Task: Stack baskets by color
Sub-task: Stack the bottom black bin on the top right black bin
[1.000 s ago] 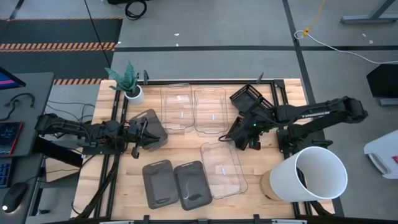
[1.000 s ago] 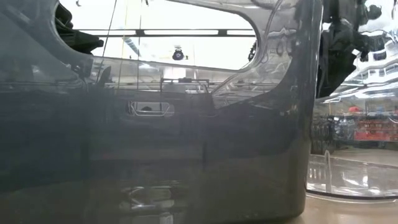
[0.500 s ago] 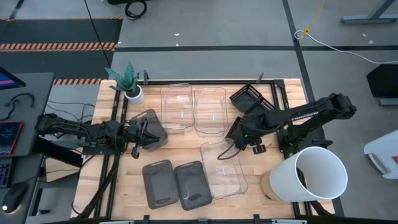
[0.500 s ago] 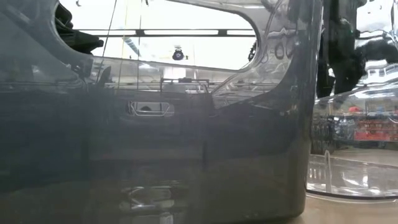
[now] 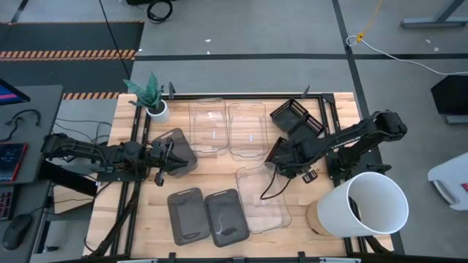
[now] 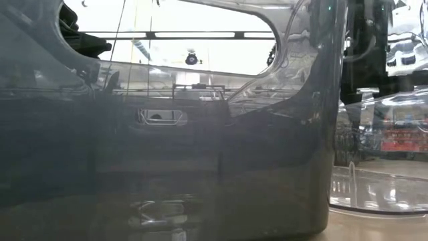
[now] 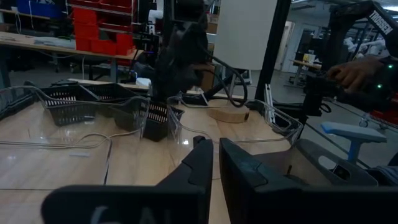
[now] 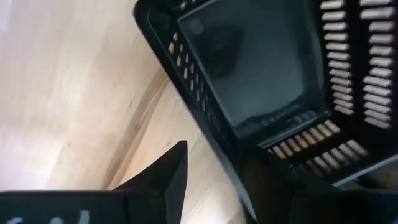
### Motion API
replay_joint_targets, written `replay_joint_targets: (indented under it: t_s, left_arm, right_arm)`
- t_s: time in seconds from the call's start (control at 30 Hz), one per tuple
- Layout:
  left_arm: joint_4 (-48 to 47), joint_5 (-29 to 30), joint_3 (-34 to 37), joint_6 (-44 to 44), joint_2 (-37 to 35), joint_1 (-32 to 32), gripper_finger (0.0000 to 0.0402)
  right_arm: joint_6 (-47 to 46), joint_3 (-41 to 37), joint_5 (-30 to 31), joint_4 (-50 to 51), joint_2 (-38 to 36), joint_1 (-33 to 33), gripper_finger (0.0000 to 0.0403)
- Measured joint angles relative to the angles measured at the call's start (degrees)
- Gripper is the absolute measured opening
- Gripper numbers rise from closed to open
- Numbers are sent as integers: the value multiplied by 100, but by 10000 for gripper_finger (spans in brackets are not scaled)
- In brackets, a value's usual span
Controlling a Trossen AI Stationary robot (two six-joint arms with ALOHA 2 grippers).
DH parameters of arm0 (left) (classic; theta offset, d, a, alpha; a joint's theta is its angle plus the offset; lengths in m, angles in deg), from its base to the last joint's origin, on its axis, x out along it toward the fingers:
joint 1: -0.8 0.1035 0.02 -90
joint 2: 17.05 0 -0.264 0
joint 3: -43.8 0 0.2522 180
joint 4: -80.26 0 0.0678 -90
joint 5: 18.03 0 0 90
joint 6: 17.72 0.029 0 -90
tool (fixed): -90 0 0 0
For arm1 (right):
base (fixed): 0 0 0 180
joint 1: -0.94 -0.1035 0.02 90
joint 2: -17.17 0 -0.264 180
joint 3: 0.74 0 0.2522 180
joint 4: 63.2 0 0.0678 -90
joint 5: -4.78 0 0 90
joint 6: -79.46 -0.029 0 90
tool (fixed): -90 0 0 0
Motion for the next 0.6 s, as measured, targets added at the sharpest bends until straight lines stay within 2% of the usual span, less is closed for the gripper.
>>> replay_joint_targets:
  t_s: [0.43, 0.6]
  left_arm:
    - [2, -2, 2, 0, -2, 0, 36]
    - [2, -1, 1, 0, 0, 1, 30]
  right_arm:
    - [663, -4, 96, -354, 611, -4, 152]
    - [783, -9, 124, -541, 627, -6, 143]
